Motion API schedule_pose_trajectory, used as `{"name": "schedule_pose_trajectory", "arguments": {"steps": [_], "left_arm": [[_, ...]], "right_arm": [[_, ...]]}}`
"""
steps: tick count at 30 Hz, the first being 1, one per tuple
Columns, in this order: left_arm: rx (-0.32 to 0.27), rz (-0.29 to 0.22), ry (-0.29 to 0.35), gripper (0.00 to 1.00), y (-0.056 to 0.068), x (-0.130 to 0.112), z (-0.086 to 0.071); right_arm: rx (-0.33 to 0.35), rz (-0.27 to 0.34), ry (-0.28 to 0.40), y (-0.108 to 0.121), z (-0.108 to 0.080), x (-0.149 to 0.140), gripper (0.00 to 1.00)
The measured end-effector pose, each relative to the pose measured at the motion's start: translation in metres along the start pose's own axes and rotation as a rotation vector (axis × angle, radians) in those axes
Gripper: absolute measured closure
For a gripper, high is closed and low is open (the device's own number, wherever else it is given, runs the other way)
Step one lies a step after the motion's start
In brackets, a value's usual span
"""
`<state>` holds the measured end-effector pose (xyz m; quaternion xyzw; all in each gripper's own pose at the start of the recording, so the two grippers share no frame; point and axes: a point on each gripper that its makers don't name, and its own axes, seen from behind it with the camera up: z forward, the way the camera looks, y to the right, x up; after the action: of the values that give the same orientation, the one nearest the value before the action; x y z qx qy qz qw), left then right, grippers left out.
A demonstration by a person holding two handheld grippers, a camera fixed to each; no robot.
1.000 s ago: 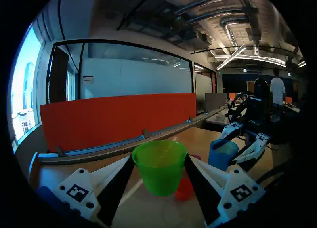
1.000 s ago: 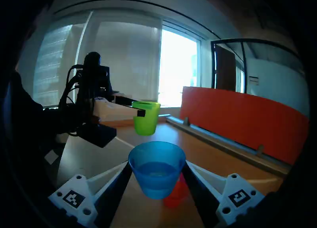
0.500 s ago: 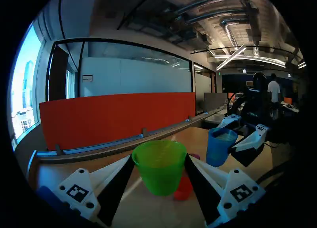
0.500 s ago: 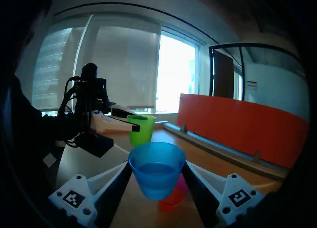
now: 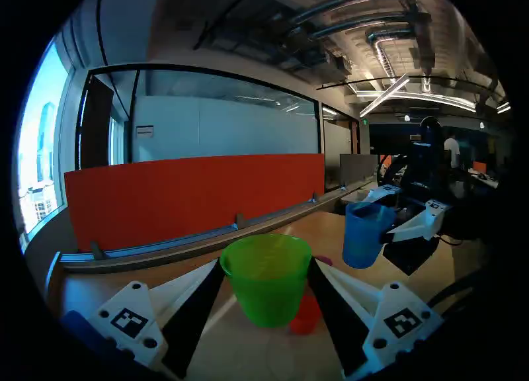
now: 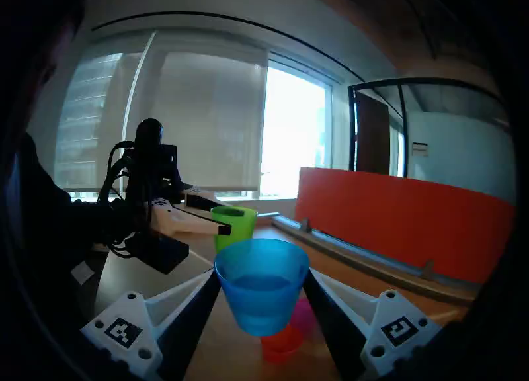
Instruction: Pour water
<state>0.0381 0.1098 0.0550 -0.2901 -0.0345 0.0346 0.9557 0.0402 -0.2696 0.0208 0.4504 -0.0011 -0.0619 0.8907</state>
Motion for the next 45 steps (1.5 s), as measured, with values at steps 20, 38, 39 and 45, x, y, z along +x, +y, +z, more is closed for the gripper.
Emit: {"name": "schedule_pose_trajectory", "arguments": {"steps": [20, 38, 39, 45], "left_arm": [[-0.011, 0.012, 0.0, 0.12, 0.006, 0.002, -0.004], [-0.023, 0.005, 0.0, 0.12, 0.012, -0.004, -0.007], [-0.024, 0.005, 0.0, 0.12, 0.012, -0.005, -0.007], [-0.029, -0.002, -0.002, 0.12, 0.015, -0.011, -0.008]], "right_arm": [[-0.011, -0.002, 0.03, 0.006, 0.001, 0.014, 0.1], [-0.016, -0.053, 0.008, 0.013, 0.008, 0.032, 0.1], [-0.015, -0.06, 0.006, 0.013, 0.009, 0.033, 0.1], [-0.005, -0.098, -0.004, 0.011, 0.014, 0.039, 0.1]]}}
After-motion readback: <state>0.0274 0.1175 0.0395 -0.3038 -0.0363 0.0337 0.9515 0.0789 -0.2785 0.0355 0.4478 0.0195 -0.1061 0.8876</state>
